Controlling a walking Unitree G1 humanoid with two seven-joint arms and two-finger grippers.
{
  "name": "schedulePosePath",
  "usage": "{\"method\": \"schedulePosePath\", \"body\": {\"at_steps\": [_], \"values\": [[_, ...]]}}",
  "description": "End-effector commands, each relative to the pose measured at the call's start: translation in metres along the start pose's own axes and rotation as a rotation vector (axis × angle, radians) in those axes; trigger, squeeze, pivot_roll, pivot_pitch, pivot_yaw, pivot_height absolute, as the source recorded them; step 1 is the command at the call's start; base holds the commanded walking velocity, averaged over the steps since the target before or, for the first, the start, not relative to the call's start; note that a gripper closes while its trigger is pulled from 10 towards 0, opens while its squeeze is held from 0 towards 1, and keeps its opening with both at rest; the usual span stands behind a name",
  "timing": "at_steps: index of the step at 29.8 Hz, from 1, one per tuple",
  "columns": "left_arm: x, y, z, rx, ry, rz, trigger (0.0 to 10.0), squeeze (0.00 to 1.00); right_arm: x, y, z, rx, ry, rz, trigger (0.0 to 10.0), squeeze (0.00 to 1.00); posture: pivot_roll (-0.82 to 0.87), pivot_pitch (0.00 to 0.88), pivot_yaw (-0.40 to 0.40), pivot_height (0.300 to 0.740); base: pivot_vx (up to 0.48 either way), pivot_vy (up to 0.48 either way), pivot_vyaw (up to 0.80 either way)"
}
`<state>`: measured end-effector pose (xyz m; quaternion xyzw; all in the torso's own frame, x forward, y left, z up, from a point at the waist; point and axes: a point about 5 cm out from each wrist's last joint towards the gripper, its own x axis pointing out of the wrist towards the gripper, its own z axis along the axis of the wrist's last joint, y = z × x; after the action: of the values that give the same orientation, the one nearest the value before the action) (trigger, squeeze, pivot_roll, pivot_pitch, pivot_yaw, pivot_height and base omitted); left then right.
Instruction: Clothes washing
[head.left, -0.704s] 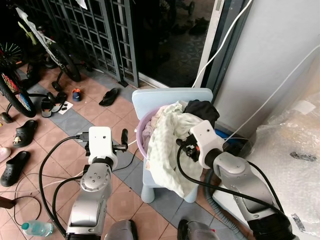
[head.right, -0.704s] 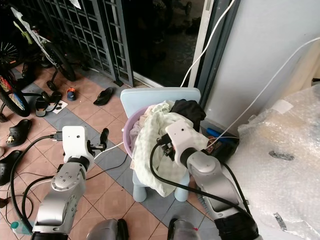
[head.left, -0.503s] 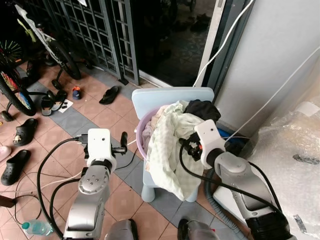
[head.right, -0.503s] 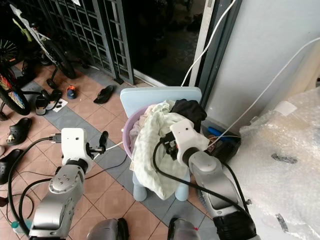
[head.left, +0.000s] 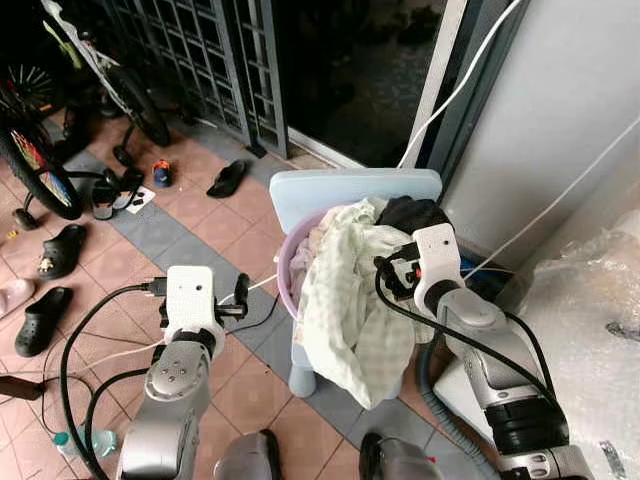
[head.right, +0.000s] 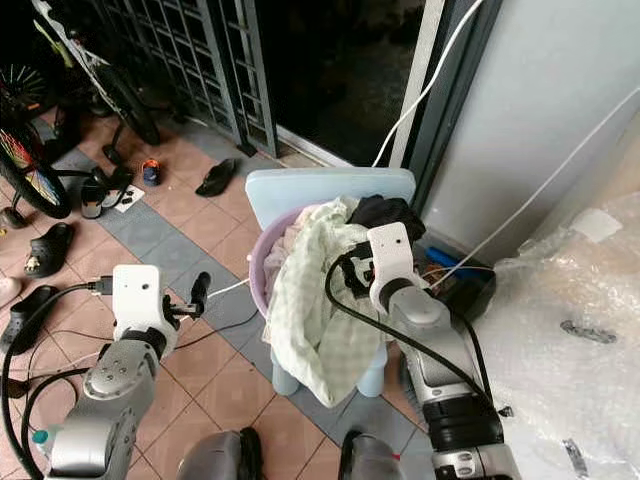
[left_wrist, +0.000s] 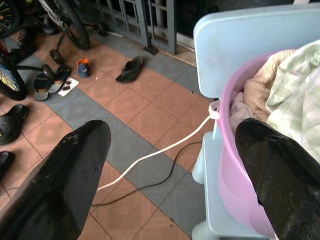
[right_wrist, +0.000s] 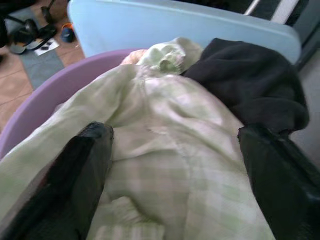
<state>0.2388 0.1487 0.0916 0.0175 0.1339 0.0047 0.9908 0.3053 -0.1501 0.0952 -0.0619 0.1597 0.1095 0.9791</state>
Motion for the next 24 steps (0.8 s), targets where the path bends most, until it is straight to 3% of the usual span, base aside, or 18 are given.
{"method": "schedulePosePath", "body": {"at_steps": [1,5,20,24], "values": [[0.0,0.002,0.002,-0.001,-0.003,0.0,10.0,0.0,0.002,-0.003,0.001,0.003,-0.008,-0.025,10.0,1.0,0.05,0.177,0.05,0.74,0.307,0.0,0.0],[0.002,0.0,0.003,-0.004,-0.002,-0.005,10.0,0.0,0.002,-0.005,0.001,0.014,-0.008,-0.039,10.0,1.0,0.04,0.166,0.051,0.74,0.306,0.0,0.8],[0.01,-0.006,0.004,-0.02,-0.017,-0.026,10.0,0.0,0.007,-0.008,-0.003,0.032,0.007,-0.071,10.0,1.0,0.03,0.125,0.043,0.74,0.308,0.0,0.0],[0.01,-0.007,0.007,-0.022,-0.035,-0.022,10.0,0.0,0.008,-0.012,-0.003,0.024,0.015,-0.097,10.0,1.0,0.03,0.123,0.04,0.74,0.0,0.0,0.0]]}}
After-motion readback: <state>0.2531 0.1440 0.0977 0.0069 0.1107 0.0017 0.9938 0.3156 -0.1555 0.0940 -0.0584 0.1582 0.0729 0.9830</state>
